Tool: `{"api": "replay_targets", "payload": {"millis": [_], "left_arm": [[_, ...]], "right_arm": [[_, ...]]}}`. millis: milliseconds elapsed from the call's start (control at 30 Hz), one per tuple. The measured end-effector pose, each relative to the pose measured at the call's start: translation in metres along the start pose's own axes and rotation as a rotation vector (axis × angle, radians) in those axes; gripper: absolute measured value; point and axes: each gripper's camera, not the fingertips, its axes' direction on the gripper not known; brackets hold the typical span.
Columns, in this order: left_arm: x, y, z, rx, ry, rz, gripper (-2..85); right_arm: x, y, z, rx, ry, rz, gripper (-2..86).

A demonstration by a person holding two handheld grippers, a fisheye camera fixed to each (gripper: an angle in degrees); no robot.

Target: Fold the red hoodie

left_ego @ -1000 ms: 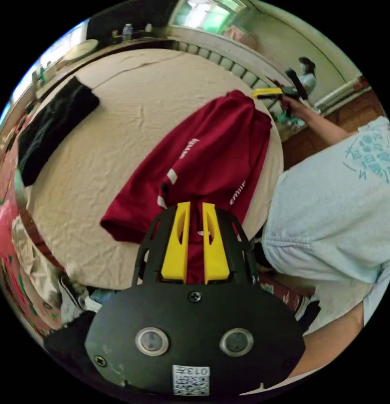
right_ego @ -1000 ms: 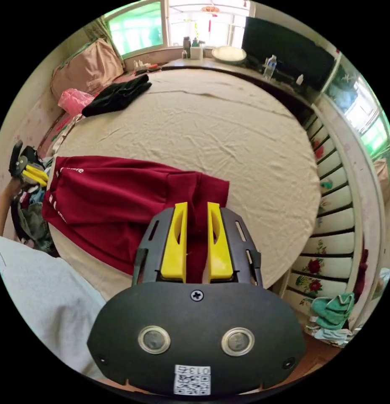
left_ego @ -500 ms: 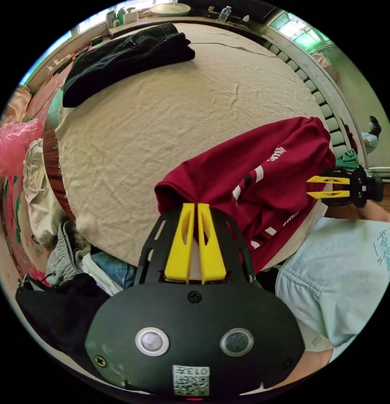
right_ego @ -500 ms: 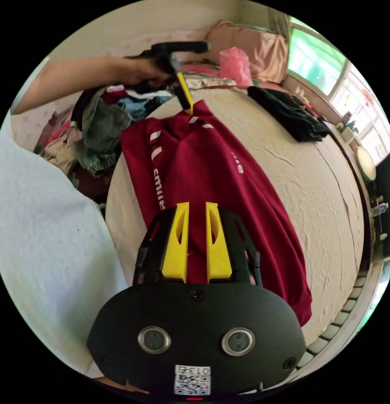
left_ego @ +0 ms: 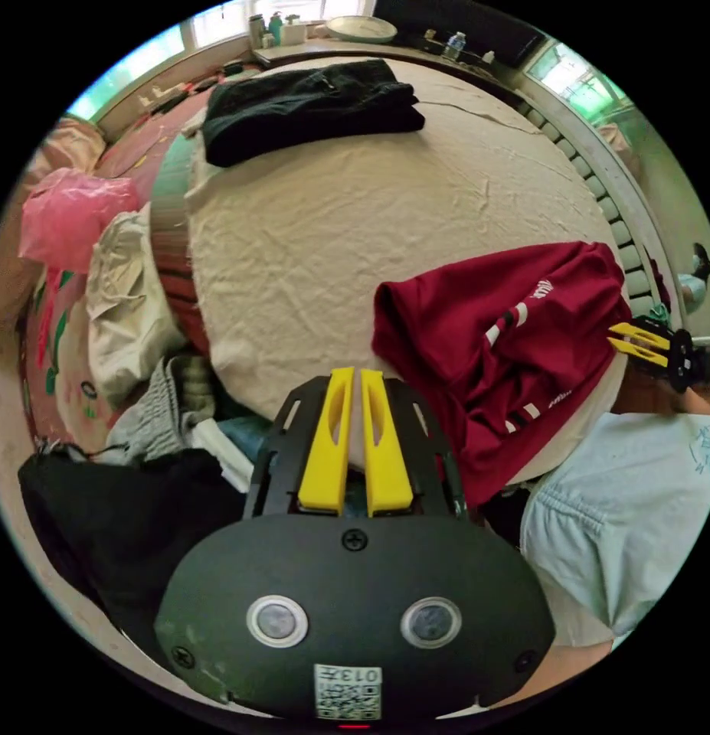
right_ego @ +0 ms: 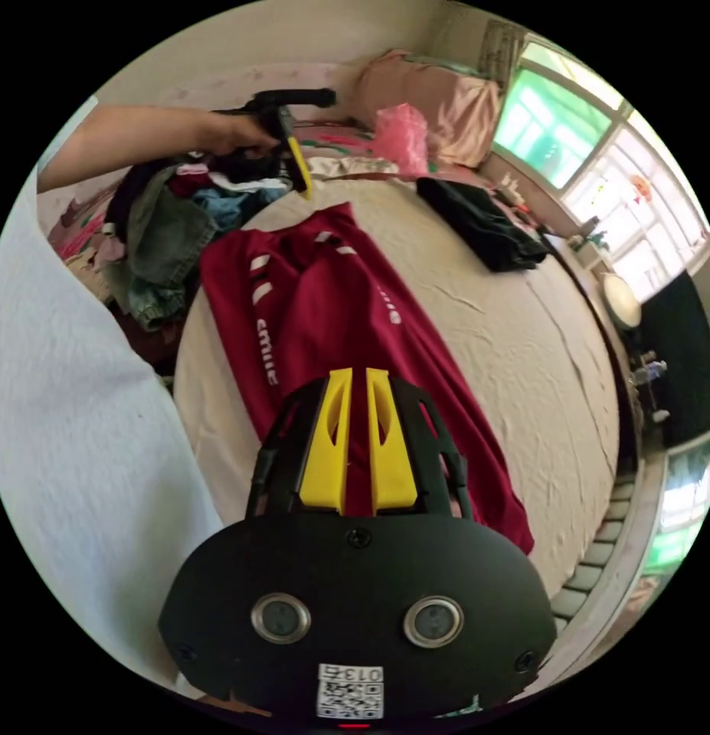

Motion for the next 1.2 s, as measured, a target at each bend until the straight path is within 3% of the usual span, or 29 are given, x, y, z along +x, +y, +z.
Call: {"api": "replay_targets", "payload": {"millis": [100, 167, 300, 367, 433, 533, 667, 833, 967, 1067, 1167, 1200], "left_arm": [[0.023, 0.033, -0.026, 0.226, -0.042, 0.0, 0.0], [0.081, 0.032, -0.025, 0.32, -0.021, 0.141, -0.2], [0.168, 0.011, 0.018, 0.251, -0.012, 0.29, -0.3], [0.209, -0.001, 0.06, 0.132, -0.106, 0.375, -0.3], [0.223, 0.0, 0.085, 0.124, -0.195, 0.4, -0.3], [0.22, 0.005, 0.094, 0.182, -0.185, 0.379, -0.3], [0.192, -0.005, 0.098, 0.094, -0.049, 0.31, -0.3], [0.203, 0.011, 0.066, 0.257, -0.129, 0.228, -0.3], [0.245, 0.001, 0.102, 0.208, -0.204, 0.287, -0.3], [0.239, -0.004, 0.141, 0.093, -0.32, 0.268, -0.3], [0.223, 0.003, 0.144, 0.13, -0.309, 0.284, -0.3], [0.22, 0.002, 0.145, 0.122, -0.306, 0.283, -0.3]], "right_arm": [[0.008, 0.022, -0.001, -0.028, 0.148, 0.123, 3.1], [0.017, 0.035, 0.006, -0.066, 0.22, 0.213, 3.4], [0.039, 0.06, 0.03, -0.173, 0.321, 0.37, 4.4], [0.044, 0.067, 0.047, -0.223, 0.298, 0.392, 4.1], [0.044, 0.073, 0.065, -0.277, 0.22, 0.39, 2.9], [0.038, 0.074, 0.07, -0.234, 0.205, 0.4, 1.6], [0.036, 0.077, 0.062, -0.256, 0.166, 0.372, 0.5], [0.053, 0.102, 0.003, -0.124, 0.258, 0.535, 0.1], [0.07, 0.12, -0.01, -0.036, 0.271, 0.599, -0.1], [0.078, 0.13, 0.004, -0.086, 0.288, 0.626, -0.1], [0.094, 0.158, 0.04, -0.244, 0.207, 0.671, -0.2], [0.1, 0.169, 0.035, -0.175, 0.167, 0.713, -0.2]]}}
